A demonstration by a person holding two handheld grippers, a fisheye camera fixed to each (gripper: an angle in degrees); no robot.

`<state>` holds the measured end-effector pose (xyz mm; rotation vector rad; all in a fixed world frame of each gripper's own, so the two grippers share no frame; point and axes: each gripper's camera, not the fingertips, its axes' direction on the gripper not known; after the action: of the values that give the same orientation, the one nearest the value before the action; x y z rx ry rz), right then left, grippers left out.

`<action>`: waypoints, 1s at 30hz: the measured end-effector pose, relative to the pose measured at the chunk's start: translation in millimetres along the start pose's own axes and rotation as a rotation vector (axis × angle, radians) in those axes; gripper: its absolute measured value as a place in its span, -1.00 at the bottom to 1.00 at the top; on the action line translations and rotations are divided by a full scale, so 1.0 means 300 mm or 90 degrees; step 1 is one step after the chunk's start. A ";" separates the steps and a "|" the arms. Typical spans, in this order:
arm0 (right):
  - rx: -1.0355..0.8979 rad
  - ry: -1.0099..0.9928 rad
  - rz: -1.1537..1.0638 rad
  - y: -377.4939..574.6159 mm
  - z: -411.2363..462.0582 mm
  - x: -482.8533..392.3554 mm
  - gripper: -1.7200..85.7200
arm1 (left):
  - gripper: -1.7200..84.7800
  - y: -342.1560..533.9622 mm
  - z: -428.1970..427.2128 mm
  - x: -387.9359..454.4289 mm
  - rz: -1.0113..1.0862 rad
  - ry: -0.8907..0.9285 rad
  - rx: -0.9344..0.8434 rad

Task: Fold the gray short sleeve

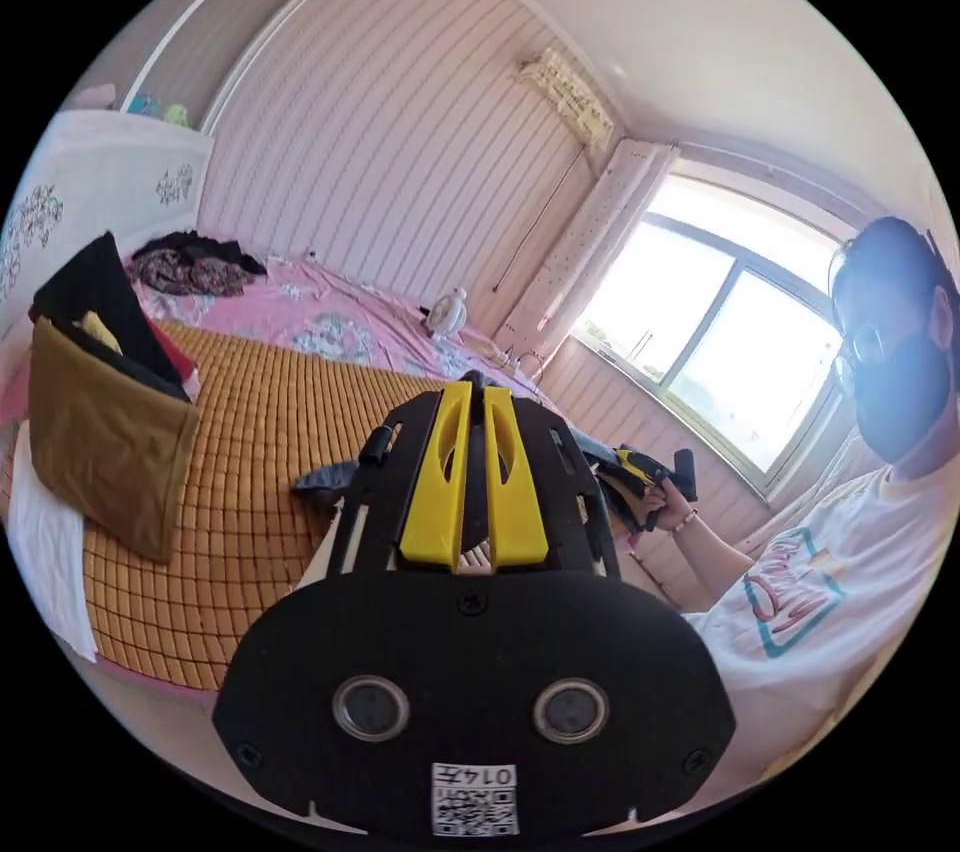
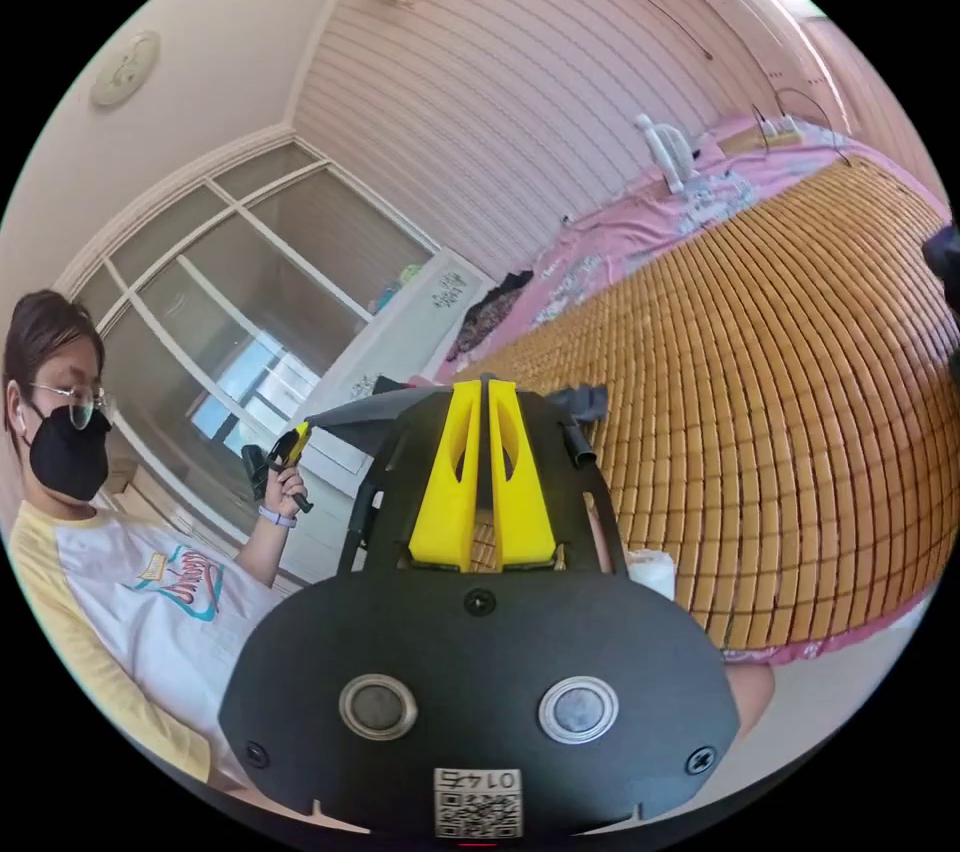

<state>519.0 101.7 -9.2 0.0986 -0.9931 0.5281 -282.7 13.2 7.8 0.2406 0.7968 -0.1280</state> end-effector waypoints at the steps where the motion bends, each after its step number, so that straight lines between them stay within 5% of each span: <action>1: 0.021 -0.016 -0.060 -0.058 -0.030 -0.094 -0.95 | -0.97 -0.031 -0.029 0.018 0.015 -0.001 0.015; 10: 0.154 -0.010 -0.361 -0.251 -0.347 -0.694 -0.95 | -0.98 -0.310 -0.392 0.282 0.147 0.030 0.151; 16: 0.094 0.048 -0.299 -0.307 -0.366 -0.692 -0.95 | -0.98 -0.349 -0.388 0.301 0.160 -0.024 0.096; 23: -0.039 0.163 -0.130 -0.496 -0.005 -0.428 -0.95 | -0.98 -0.468 0.019 0.018 0.013 -0.137 -0.069; 30: 0.207 0.103 -0.233 -0.661 -0.074 -0.611 -0.95 | -0.97 -0.611 0.019 0.151 0.123 -0.123 0.089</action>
<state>549.6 -133.2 -140.5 0.5112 -0.7023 0.3495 -284.7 -166.4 -51.4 0.4295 0.5701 -0.0245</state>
